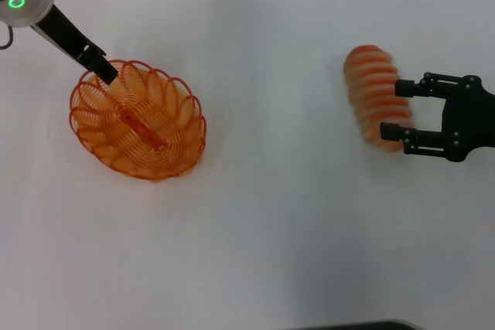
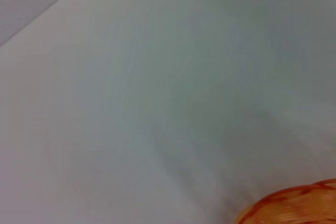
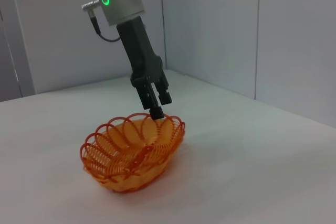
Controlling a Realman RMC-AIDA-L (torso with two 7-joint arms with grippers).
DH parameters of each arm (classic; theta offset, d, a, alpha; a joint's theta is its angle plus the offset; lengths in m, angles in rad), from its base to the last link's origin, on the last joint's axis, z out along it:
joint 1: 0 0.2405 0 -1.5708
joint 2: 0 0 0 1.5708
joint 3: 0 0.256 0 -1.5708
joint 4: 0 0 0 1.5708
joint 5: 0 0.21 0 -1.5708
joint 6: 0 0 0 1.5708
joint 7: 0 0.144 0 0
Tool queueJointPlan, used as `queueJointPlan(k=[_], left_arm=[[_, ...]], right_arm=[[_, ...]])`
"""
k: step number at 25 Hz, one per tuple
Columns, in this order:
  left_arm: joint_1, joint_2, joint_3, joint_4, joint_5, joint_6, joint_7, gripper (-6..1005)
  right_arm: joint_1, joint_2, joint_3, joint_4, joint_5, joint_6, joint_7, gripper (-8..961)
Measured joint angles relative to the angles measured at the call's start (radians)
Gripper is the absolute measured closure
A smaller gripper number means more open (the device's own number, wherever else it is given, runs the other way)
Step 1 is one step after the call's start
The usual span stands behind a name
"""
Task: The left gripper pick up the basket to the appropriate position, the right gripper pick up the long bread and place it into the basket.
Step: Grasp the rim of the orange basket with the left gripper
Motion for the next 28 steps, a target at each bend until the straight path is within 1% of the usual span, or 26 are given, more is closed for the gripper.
queueJointPlan(k=[4, 8, 15, 19, 23, 28], left_arm=[[-0.005, 0.0, 0.005, -0.033, 0.0, -0.029, 0.0, 309], [-0.011, 0.004, 0.006, -0.065, 0.0, -0.047, 0.0, 312], [-0.009, 0.002, 0.026, -0.075, 0.0, -0.054, 0.004, 315], [-0.004, -0.004, 0.036, -0.077, 0.0, -0.058, 0.004, 341], [-0.005, -0.005, 0.039, -0.085, 0.0, -0.058, 0.004, 355], [-0.006, -0.007, 0.067, -0.095, 0.0, -0.058, 0.002, 369]], right_arm=[[0.002, 0.001, 0.0, 0.0, -0.002, 0.0, 0.0, 203], [0.003, 0.001, 0.0, 0.0, -0.003, 0.0, 0.001, 203], [0.003, 0.001, -0.001, 0.002, -0.003, 0.0, 0.002, 203], [0.003, 0.001, -0.001, 0.002, -0.003, 0.0, 0.002, 203], [0.003, 0.001, -0.002, 0.002, -0.003, 0.0, 0.002, 203], [0.004, 0.001, -0.001, 0.002, -0.003, 0.001, 0.002, 203]])
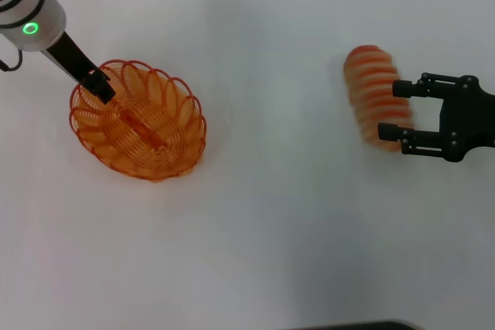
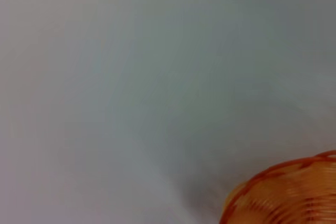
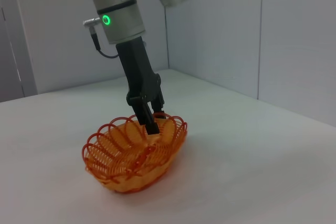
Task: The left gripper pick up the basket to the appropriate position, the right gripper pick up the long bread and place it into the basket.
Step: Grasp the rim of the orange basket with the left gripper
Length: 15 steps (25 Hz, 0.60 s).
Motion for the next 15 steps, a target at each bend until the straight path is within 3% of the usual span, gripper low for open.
queueJointPlan(k=[3, 6, 15], left_arm=[[0.0, -0.001, 0.005, -0.001, 0.0, 0.0, -0.004, 377], [0.0, -0.001, 0.003, -0.001, 0.0, 0.0, -0.006, 557], [0.003, 0.0, -0.011, -0.003, 0.0, -0.02, -0.015, 842]], right_arm=[[0.002, 0.0, 0.0, 0.0, 0.0, 0.0, 0.0, 203], [0.003, 0.0, 0.0, 0.0, 0.0, 0.001, 0.0, 203], [0.004, 0.0, 0.0, 0.0, 0.0, 0.004, 0.0, 204]])
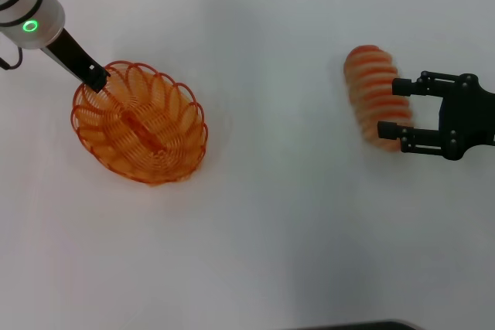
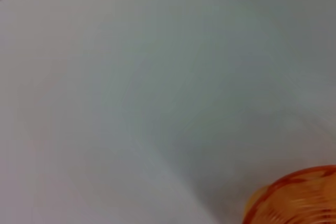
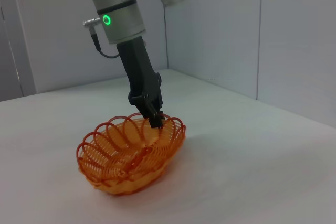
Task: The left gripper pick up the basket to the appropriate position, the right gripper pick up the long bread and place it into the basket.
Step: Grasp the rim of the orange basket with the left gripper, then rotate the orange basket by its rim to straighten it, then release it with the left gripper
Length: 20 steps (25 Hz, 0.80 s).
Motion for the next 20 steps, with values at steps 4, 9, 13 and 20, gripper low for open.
queueJointPlan(k=[4, 9, 13, 20], left_arm=[[0.001, 0.001, -0.014, 0.003, 0.0, 0.002, -0.001, 890], [0.0, 0.002, -0.083, 0.022, -0.004, 0.036, 0.008, 896], [0.013, -0.004, -0.145, 0.072, -0.011, 0.084, 0.037, 901], [0.022, -0.023, -0.296, 0.193, -0.023, 0.238, 0.075, 922]], right_arm=[[0.0, 0.0, 0.0, 0.0, 0.0, -0.001, 0.0, 204], [-0.002, 0.0, 0.0, 0.0, 0.001, -0.004, 0.0, 204], [-0.005, -0.002, 0.0, 0.0, 0.003, -0.004, 0.0, 204], [-0.006, -0.003, 0.0, -0.004, 0.005, -0.005, 0.0, 203]])
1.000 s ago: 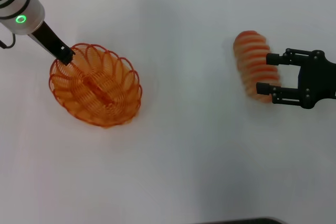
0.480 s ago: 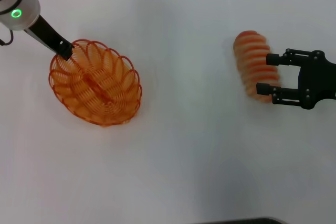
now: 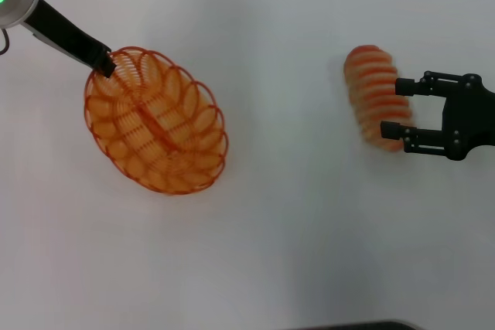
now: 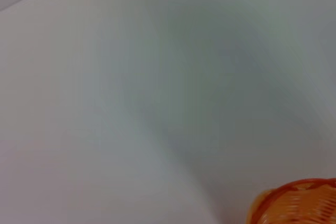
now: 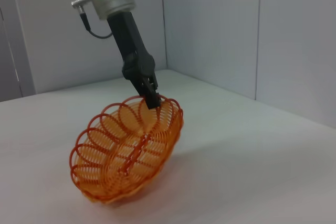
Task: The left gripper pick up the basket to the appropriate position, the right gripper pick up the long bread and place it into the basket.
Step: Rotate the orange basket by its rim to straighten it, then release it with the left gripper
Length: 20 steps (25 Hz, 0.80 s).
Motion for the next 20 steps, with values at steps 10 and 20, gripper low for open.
queueJointPlan(k=[10, 20], left_arm=[[-0.009, -0.005, -0.091, 0.065, -0.018, 0.104, -0.096, 932], [0.005, -0.024, -0.12, 0.065, -0.026, 0.053, -0.307, 933]], right_arm=[[0.015, -0.002, 0.005, -0.004, 0.0, 0.001, 0.0, 203], [0.018, -0.002, 0.006, -0.007, 0.013, 0.0, -0.009, 204]])
